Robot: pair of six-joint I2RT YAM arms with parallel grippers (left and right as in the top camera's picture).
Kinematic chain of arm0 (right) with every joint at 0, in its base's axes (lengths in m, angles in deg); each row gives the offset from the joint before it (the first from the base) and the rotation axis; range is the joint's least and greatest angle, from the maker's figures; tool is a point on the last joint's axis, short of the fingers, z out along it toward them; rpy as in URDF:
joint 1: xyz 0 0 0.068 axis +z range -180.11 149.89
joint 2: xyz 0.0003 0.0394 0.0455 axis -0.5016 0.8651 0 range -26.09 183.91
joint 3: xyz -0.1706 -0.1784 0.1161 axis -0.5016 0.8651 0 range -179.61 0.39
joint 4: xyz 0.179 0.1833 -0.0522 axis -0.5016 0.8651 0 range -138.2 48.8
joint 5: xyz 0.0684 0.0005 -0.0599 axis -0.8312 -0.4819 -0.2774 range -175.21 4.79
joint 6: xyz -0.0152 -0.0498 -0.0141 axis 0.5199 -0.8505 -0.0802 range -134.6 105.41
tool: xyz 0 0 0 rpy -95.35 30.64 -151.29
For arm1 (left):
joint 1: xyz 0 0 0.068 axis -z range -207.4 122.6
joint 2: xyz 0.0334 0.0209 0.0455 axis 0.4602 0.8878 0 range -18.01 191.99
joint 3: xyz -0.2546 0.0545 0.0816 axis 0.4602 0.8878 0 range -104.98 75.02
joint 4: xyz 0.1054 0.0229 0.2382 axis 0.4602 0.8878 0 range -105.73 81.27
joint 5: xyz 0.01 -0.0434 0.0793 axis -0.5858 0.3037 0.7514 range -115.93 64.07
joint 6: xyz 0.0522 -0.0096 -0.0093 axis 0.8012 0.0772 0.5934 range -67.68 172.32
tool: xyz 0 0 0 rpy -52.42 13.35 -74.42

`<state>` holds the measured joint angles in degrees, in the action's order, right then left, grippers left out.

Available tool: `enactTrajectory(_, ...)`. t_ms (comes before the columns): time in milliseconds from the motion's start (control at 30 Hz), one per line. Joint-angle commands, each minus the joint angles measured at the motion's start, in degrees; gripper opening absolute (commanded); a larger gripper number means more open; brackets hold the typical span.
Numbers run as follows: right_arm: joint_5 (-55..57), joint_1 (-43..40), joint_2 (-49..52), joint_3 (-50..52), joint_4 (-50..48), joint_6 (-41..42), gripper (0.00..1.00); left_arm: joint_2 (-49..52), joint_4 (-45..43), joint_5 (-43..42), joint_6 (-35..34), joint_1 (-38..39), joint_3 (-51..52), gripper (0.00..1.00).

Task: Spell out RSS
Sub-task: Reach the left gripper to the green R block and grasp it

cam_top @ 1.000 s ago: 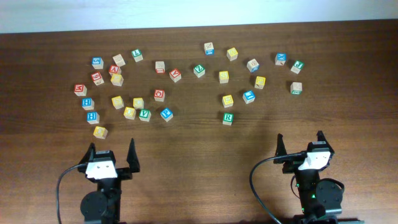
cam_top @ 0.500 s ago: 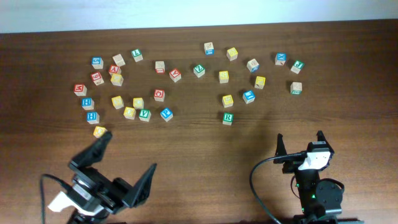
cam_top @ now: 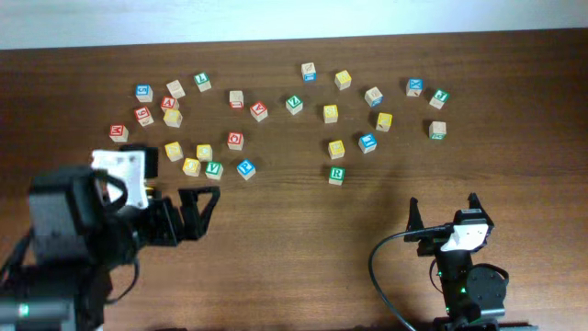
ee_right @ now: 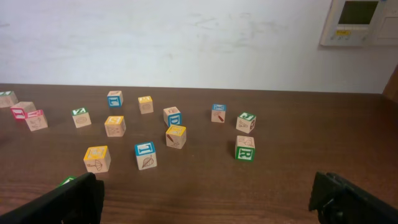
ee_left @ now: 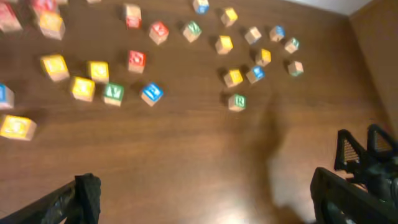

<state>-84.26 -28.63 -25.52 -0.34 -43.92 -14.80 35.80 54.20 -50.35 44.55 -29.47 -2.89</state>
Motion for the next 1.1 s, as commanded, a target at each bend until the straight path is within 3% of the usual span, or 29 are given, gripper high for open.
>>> enactTrajectory(0,-0.1,-0.3,-0.4,0.4,0.3,0.3,0.98,3.5,0.0,-12.9,-0.3,0.0,-1.0,0.99)
enactTrajectory(100,-0.1,-0.3,-0.4,0.4,0.3,0.3,0.98,5.9,1.8,-8.2,-2.2,4.1,-1.0,0.99)
enactTrajectory(167,-0.1,-0.3,-0.4,0.4,0.3,0.3,0.98,9.5,2.7,3.6,-7.1,12.5,-1.4,0.99)
enactTrajectory(233,-0.1,-0.3,-0.4,0.4,0.3,0.3,0.98,17.5,6.8,21.2,-14.4,22.4,-5.0,0.99)
enactTrajectory(267,-0.1,-0.3,-0.4,0.4,0.3,0.3,0.98,19.3,7.1,23.3,-15.0,24.1,-5.3,0.99)
enactTrajectory(533,-0.1,-0.3,-0.4,0.4,0.3,0.3,0.98,35.5,6.0,19.0,-14.9,26.0,-5.3,0.99)
enactTrajectory(733,-0.1,-0.3,-0.4,0.4,0.3,0.3,0.98,40.7,-0.7,37.6,-17.9,24.1,-5.3,0.99)
enactTrajectory(767,-0.1,-0.3,-0.4,0.4,0.3,0.3,0.98,40.7,-1.9,37.7,-17.9,22.2,-5.3,0.99)
enactTrajectory(900,-0.1,-0.3,-0.4,0.4,0.3,0.3,0.98,41.5,-5.5,36.0,-17.9,12.8,-5.3,0.99)
enactTrajectory(933,-0.1,-0.3,-0.4,0.4,0.3,0.3,0.98,41.8,-6.9,33.9,-17.9,11.5,-5.3,0.95)
enactTrajectory(967,-0.1,-0.3,-0.4,0.4,0.3,0.3,0.98,41.9,-7.9,32.6,-17.9,11.2,-5.3,0.84)
enactTrajectory(1000,-0.1,-0.3,-0.4,0.4,0.3,0.3,0.98,41.9,-9.3,30.1,-17.9,11.3,-5.3,0.82)
enactTrajectory(1033,-0.1,-0.3,-0.4,0.4,0.3,0.3,0.98,41.9,-9.9,24.1,-17.9,11.5,-5.3,0.99)
enactTrajectory(1067,-0.1,-0.3,-0.4,0.4,0.3,0.3,0.98,41.9,-10.2,20.8,-17.9,11.9,-5.3,0.99)
